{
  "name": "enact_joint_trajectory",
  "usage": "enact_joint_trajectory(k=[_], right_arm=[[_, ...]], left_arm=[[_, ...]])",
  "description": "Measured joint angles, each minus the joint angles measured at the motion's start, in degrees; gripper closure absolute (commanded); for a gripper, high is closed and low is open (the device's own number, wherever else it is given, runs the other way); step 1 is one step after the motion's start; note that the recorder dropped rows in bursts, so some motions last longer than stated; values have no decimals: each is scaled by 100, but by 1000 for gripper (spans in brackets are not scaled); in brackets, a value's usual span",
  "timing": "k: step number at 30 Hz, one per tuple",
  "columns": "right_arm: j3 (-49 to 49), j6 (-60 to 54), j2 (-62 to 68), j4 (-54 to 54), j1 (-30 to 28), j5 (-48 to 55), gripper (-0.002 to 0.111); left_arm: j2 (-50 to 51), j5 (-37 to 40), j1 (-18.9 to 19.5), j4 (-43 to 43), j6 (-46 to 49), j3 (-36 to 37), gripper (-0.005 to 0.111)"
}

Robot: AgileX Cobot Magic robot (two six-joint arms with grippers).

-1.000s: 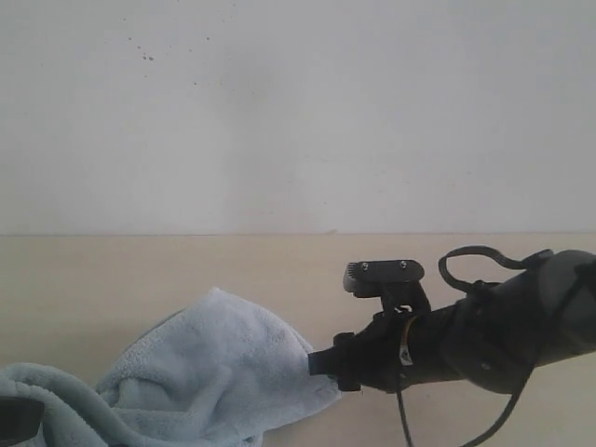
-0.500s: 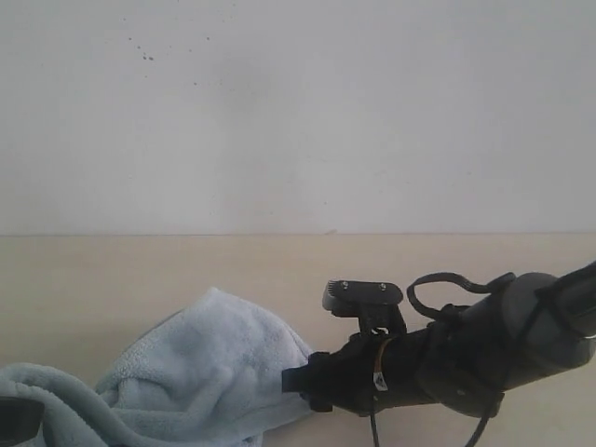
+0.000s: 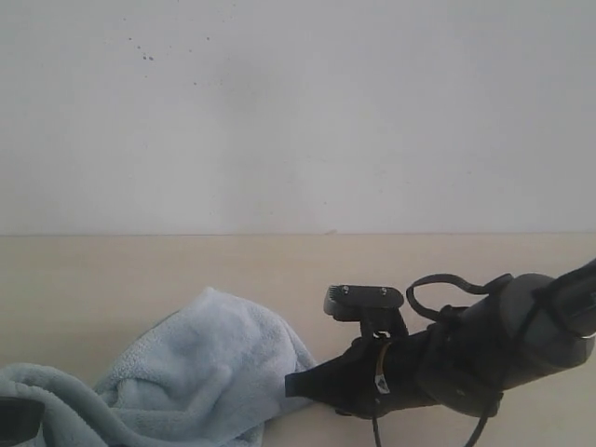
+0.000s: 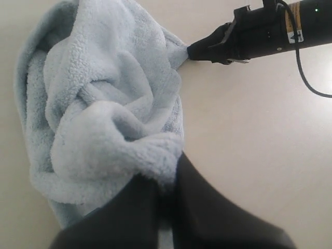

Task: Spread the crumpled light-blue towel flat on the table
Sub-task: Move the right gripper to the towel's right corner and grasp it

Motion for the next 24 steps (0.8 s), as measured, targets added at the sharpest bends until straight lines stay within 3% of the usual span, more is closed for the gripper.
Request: enact_joint_trajectory(k=[10,13,18,24], right_arm=[[10,-444,-1056,-24,-446,832,104],[10,-593,-1384,-24,-470,973,89],[10,-667,-1507,-24,-403,1037,54],[10,-745,-1393,-40,-166,763,59]], left_arm=[[0,91,0,0,0,0,103],[0,165,0,0,0,0,103],[0,165,0,0,0,0,103],[0,170,0,22,0,0,103]])
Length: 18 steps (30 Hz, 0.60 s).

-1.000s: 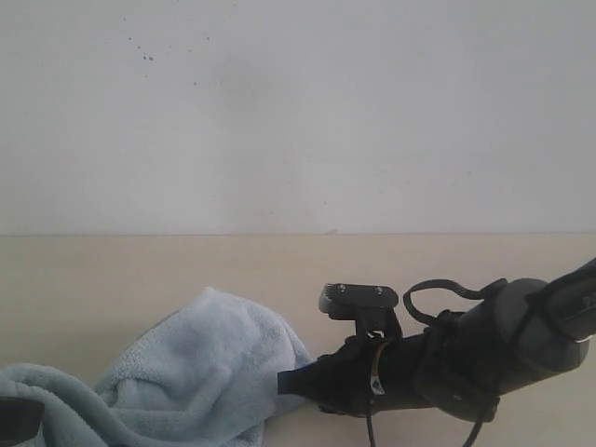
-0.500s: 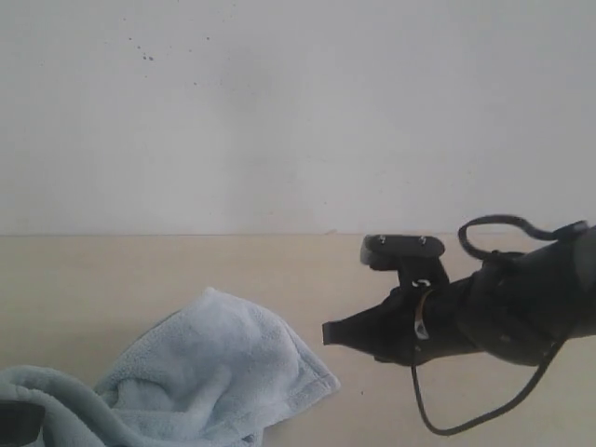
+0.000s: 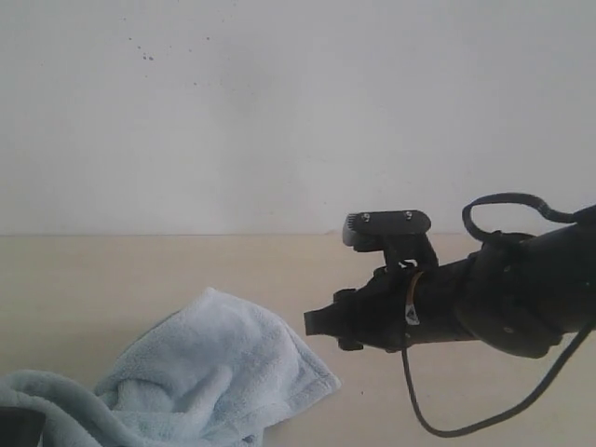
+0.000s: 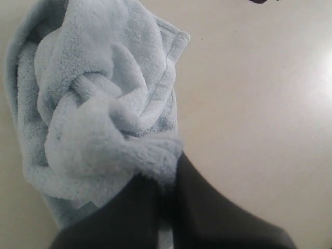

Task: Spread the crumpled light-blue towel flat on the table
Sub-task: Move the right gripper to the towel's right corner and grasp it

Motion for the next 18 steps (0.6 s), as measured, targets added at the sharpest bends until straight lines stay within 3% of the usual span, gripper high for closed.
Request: enact_joint_trajectory(k=[18], right_arm=[[-25,48,1053,0,123,-539,60]], left_arm=[[0,0,0,14,0,0,103]])
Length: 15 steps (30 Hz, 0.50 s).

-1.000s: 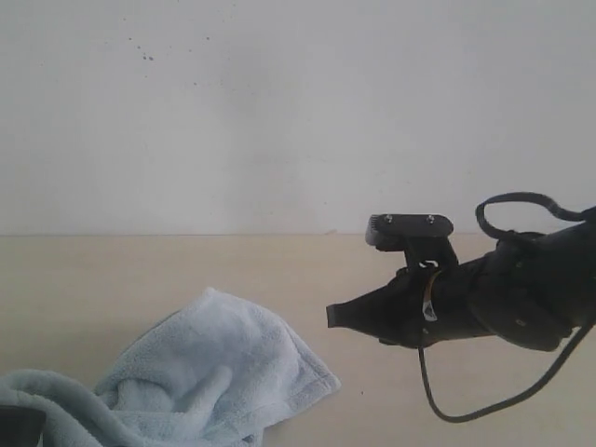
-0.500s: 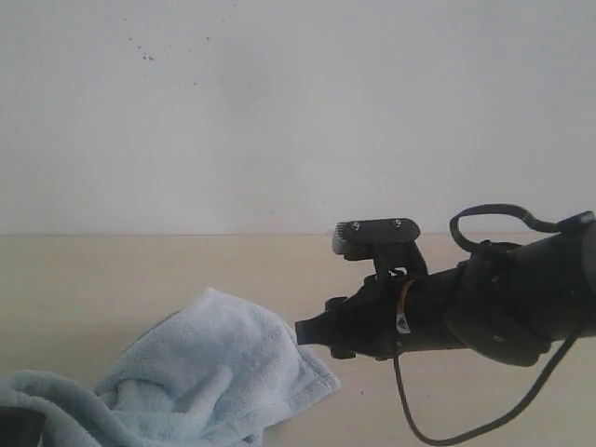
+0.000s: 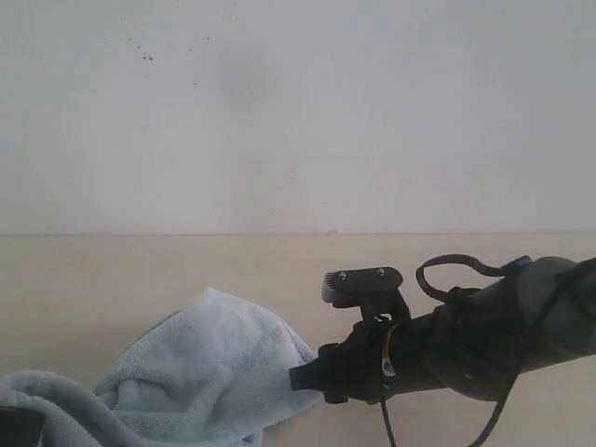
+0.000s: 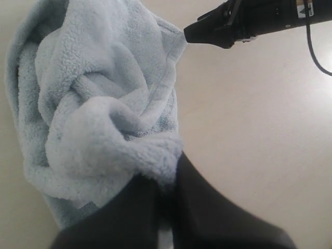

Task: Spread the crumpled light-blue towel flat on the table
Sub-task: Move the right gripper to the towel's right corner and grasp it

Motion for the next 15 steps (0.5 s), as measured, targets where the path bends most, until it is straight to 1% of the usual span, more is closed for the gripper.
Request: enact_joint_trajectory(k=[11,15], right_arm=[[-99,264,342,-22,10,-178,60],[-147,289,438,-22,104,-324,60]], left_arm=[[0,-60,0,0,0,0,103],[0,-60,0,0,0,0,103]])
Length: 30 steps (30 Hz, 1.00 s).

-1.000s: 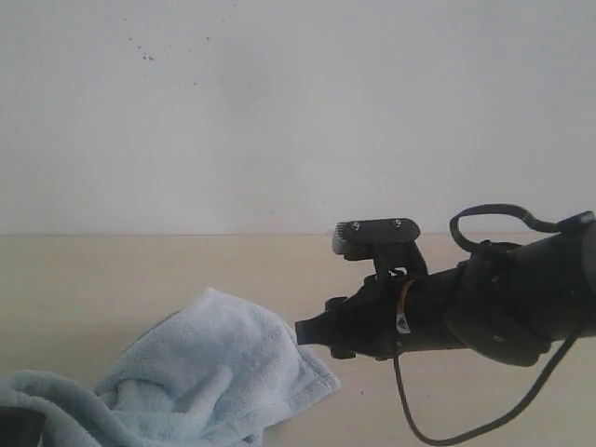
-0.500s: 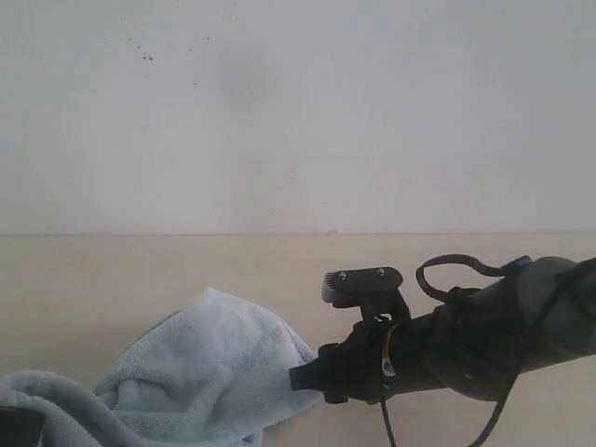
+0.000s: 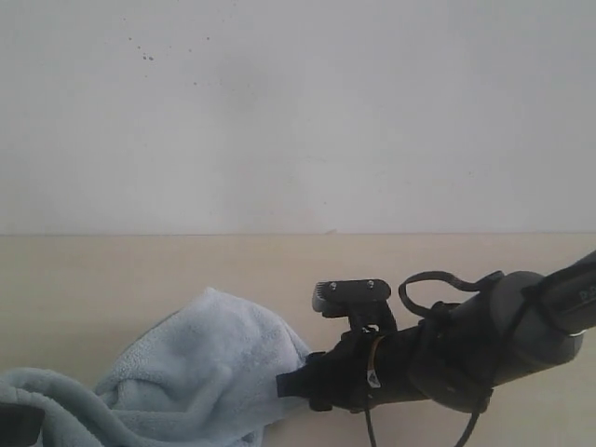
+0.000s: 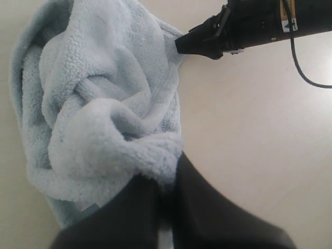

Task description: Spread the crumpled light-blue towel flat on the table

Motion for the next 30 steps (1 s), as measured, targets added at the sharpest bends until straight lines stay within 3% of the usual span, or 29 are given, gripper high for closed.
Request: enact_joint_trajectory(k=[2,7,18,24,30], right_arm=[[-12,12,37,0,89,-135,67],[-48,24,111,0,246,-248,109],[-62,14,34,62,222,69,107],[-52,-142,-484,62,-313,421,107],[-52,-997,-1225,19,-646,1287,107]], left_arm=[[0,0,0,0,0,0,103],[0,0,0,0,0,0,103],[0,0,0,0,0,0,103],[0,14,0,-13,0,232,103],[0,30,0,-92,0,254,103]])
